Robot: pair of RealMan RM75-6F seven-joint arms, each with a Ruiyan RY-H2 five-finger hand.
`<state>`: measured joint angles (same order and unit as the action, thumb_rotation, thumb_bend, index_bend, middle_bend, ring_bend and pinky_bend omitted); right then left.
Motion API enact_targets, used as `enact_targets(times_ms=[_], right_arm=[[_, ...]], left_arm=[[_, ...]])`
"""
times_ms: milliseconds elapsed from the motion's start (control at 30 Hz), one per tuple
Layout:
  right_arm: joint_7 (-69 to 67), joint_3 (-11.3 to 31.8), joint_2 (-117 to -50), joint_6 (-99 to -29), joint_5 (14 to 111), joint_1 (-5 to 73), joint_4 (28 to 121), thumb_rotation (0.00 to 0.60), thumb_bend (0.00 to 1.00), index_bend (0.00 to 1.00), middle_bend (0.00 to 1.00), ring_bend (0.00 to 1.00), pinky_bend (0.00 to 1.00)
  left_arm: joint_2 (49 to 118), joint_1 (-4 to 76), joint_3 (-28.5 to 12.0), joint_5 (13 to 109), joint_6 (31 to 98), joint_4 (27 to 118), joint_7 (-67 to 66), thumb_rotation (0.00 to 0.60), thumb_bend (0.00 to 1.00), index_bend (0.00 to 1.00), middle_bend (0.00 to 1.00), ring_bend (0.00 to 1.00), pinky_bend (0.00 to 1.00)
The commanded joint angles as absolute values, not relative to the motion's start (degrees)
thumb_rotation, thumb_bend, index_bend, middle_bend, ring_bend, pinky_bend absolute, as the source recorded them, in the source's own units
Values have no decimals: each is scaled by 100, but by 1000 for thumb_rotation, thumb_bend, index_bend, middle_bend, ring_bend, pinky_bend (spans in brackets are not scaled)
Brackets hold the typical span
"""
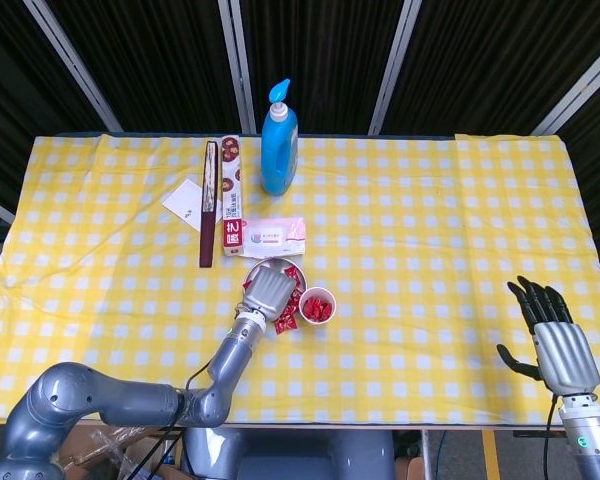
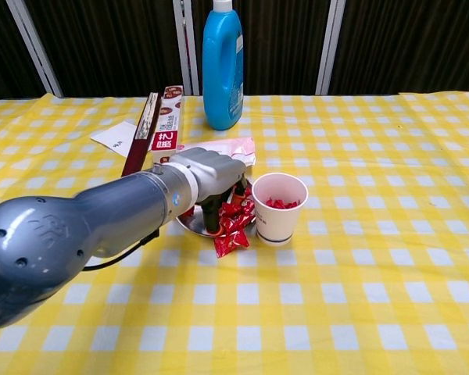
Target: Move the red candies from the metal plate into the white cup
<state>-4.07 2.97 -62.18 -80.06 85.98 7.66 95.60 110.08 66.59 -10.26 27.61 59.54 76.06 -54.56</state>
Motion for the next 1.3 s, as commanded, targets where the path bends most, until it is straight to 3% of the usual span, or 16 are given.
enact_targets(times_ms=[33, 433, 900, 1300], right_arm=[[-412, 295, -6216, -8006, 8599, 765, 9561, 600, 356, 0, 0, 0, 0], [-408, 287, -6219, -8007, 8598, 758, 9573, 600, 356, 0, 0, 0, 0], [-366, 284, -6231, -8005, 8601, 761, 9569, 600, 356, 0, 0, 0, 0], [-388, 291, -6228, -8060, 8627, 743, 9562, 600, 356, 0, 0, 0, 0]], left_arm=[[11022, 6623, -1020, 2817, 5982, 7573, -5446, 600, 393, 579, 624, 872, 936], [10702, 6398, -1134, 3062, 6205, 7822, -5304, 600, 411, 607, 667, 873, 937], [9903, 6397, -1536, 3389, 6562, 8995, -5357, 600, 411, 598, 663, 873, 937], [10339, 6983, -1730, 3214, 6486, 9053, -5854, 600, 410, 573, 645, 873, 937]])
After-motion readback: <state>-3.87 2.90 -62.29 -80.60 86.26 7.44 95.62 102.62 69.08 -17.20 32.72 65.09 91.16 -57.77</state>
